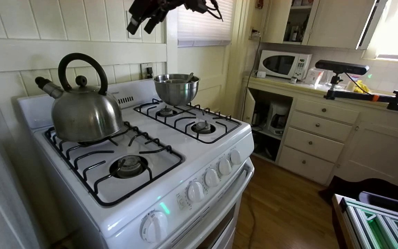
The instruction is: Move the kettle forward
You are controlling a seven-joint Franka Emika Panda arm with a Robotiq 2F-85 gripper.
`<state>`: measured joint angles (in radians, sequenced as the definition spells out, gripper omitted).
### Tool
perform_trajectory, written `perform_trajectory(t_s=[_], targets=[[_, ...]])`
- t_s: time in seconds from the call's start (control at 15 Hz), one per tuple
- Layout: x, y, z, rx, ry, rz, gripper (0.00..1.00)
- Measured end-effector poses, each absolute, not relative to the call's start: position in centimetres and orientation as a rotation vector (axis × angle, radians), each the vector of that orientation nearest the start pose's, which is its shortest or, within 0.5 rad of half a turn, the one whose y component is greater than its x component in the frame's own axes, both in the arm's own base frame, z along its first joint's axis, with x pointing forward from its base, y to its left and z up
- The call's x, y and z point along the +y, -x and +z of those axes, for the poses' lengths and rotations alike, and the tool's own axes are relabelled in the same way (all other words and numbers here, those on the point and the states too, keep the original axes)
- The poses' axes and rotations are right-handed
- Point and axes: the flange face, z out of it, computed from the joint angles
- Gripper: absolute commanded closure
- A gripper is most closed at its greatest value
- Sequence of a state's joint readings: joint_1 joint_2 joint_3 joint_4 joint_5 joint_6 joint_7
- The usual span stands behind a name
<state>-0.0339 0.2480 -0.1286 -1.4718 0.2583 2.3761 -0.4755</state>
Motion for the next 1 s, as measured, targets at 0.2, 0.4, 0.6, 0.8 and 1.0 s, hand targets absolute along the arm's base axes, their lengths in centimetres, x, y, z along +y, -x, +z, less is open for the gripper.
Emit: perform_trajectory(t_s=[0.2, 0.4, 0.6, 0.8, 1.0], targets=[[-7.6, -71.5, 60.4, -0.159, 2.991, -1.116, 0.00], [-7.2, -72.9, 60.2, -0.092, 2.992, -1.140, 0.00], [-7.4, -72.9, 60.6, -0.084, 2.988, -1.155, 0.00], [-5.8, -73.5, 59.7, -0.197, 2.936, -1.133, 0.00], [-2.9, -75.1, 57.0, -0.302, 2.839, -1.087, 0.00]])
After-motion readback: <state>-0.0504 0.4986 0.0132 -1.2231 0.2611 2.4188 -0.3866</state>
